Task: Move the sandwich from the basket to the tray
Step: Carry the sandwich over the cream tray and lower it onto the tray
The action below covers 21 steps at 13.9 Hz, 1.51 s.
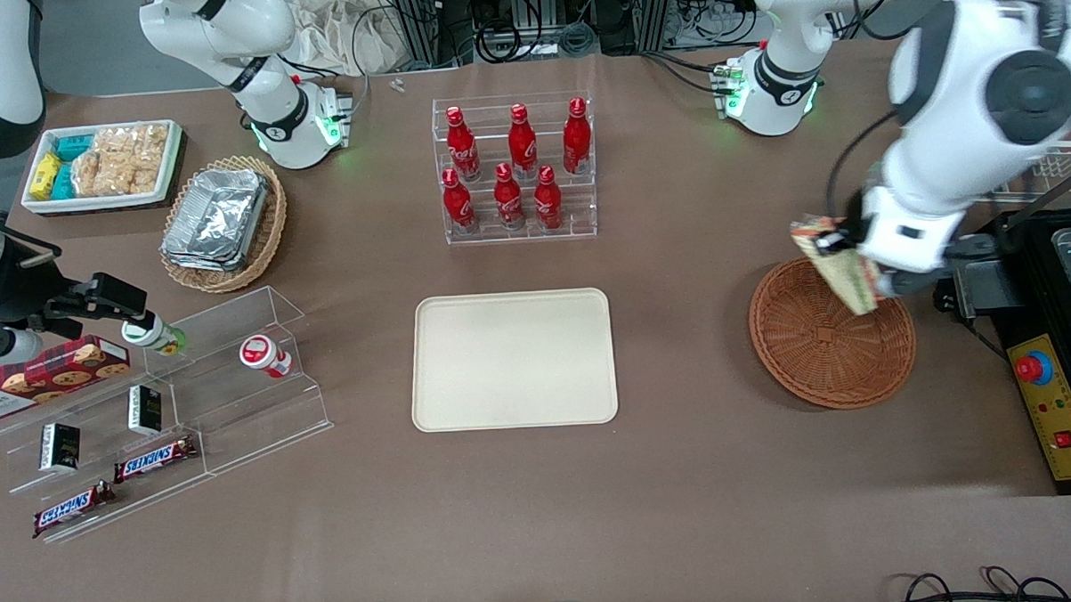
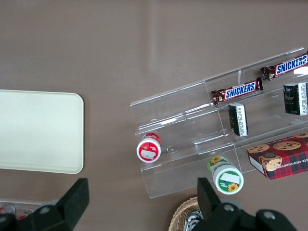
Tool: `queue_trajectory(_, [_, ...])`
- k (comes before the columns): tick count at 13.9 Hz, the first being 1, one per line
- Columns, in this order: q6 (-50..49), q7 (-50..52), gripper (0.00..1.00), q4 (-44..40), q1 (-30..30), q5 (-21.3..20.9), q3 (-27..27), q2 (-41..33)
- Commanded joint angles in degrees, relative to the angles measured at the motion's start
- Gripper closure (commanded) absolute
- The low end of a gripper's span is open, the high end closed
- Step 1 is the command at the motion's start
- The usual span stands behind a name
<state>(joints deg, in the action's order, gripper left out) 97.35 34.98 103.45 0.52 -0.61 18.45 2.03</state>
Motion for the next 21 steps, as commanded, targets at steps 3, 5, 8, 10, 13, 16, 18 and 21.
queue_trajectory(3, [-0.93, 4.13, 1.00, -12.37, -0.96, 0.87, 10.54, 16.39])
queue_trajectory(5, [-0.58, 2.64, 1.00, -19.57, -4.46, 0.52, 10.99, 24.12])
queue_trajectory(8, [2.48, 1.75, 1.00, -25.39, -10.70, -4.03, 10.91, 32.75])
queue_trajectory(10, [6.78, 1.84, 1.00, -25.58, -12.99, -5.81, 10.91, 35.84])
queue_trajectory(13, [11.18, 1.75, 1.00, -25.49, -16.25, -11.93, 10.82, 39.97])
queue_trajectory(16, [15.49, 2.72, 1.00, -25.05, -18.62, -16.78, 10.73, 43.23])
queue_trajectory(18, [17.69, 4.03, 1.00, -25.05, -19.68, -17.15, 10.64, 44.46])
queue_trajectory(21, [19.81, 5.70, 1.00, -25.05, -20.47, -19.24, 10.55, 46.31])
